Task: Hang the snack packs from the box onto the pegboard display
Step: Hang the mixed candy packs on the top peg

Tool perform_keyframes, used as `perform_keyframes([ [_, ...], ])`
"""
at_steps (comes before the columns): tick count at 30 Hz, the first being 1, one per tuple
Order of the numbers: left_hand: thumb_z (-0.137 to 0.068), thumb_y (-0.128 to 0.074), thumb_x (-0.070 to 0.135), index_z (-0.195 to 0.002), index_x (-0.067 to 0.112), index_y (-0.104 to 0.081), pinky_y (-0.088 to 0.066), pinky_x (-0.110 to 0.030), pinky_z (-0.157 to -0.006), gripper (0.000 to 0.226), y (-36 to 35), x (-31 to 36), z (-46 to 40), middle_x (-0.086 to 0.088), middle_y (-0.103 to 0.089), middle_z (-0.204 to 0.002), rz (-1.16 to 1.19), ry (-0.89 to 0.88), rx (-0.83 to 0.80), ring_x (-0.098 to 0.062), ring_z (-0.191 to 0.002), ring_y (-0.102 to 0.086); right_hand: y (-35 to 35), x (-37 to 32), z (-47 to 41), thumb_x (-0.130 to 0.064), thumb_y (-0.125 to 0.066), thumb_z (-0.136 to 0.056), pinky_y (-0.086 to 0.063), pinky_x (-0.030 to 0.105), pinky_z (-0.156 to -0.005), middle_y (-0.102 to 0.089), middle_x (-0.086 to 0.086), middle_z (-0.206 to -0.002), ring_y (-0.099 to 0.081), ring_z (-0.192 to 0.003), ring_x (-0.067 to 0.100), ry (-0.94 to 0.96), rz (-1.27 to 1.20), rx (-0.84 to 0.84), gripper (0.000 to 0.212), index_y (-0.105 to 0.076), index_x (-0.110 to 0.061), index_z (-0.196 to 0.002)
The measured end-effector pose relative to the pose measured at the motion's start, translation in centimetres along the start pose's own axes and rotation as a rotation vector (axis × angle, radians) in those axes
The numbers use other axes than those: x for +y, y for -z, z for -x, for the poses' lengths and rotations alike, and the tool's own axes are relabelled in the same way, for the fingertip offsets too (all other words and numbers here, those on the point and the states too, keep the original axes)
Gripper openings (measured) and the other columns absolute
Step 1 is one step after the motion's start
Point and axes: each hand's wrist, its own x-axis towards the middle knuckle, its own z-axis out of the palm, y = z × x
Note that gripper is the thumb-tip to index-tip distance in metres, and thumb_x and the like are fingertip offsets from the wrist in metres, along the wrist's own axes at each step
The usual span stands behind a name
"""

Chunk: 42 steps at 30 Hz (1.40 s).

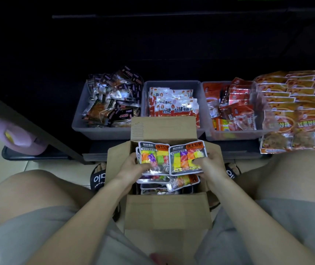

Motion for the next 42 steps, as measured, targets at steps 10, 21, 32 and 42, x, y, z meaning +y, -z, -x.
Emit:
perform_keyframes([
  [10, -0.098, -0.063, 0.026, -0.129, 0.045, -0.043, -0.050, -0.038, -0.104, 0.041, -0.7, 1.1, -0.6, 0.002, -0.067, -0.128, -0.316, -0.054, -0.121, -0.018, -0.117, -0.063, 0.5, 0.3, 0.8, 0.008, -0.064, -0.083, -0.051, 0.030, -0.066, -0.075, 0.005, -0.094, -0.071, -0.087, 0.022, 0.038, 0.172, -0.103, 0.032, -0.068, -0.014, -0.107],
  [21, -0.094, -0.069, 0.005, -0.128, 0.030, -0.062, -0.057, -0.024, -0.085, 0.043, -1.5, 0.7, -0.3, 0.005, -0.078, -0.112, -0.156, -0.080, -0.139, -0.012, -0.100, -0.075, -0.8, 1.8, 0.0, -0.008, -0.076, -0.086, -0.046, 0.029, -0.066, -0.077, 0.004, -0.106, -0.069, -0.092, 0.019, 0.002, 0.152, -0.184, 0.029, -0.069, -0.018, -0.113],
  [32, -0.102, -0.060, 0.016, -0.134, 0.035, -0.057, -0.048, -0.036, -0.106, 0.037, 1.8, 4.6, 2.7, 0.015, -0.073, -0.120, -0.028, -0.212, -0.008, -0.011, -0.117, -0.067, -2.4, -1.9, 1.8, -0.005, -0.074, -0.082, -0.050, 0.059, -0.105, -0.078, 0.010, -0.113, -0.073, -0.109, 0.033, -0.007, -0.082, -0.346, 0.043, -0.069, -0.014, -0.123],
  [42, -0.105, -0.057, 0.018, -0.130, 0.032, -0.061, -0.051, -0.032, -0.096, 0.029, 9.9, 15.7, 8.9, 0.014, -0.075, -0.120, 0.151, -0.582, 0.122, -0.005, -0.113, -0.070, -9.1, -16.3, 8.5, -0.015, -0.077, -0.082, -0.042, 0.055, -0.114, -0.076, 0.000, -0.121, -0.070, -0.118, 0.024, 0.340, -0.023, -0.583, 0.052, -0.062, -0.026, -0.131],
])
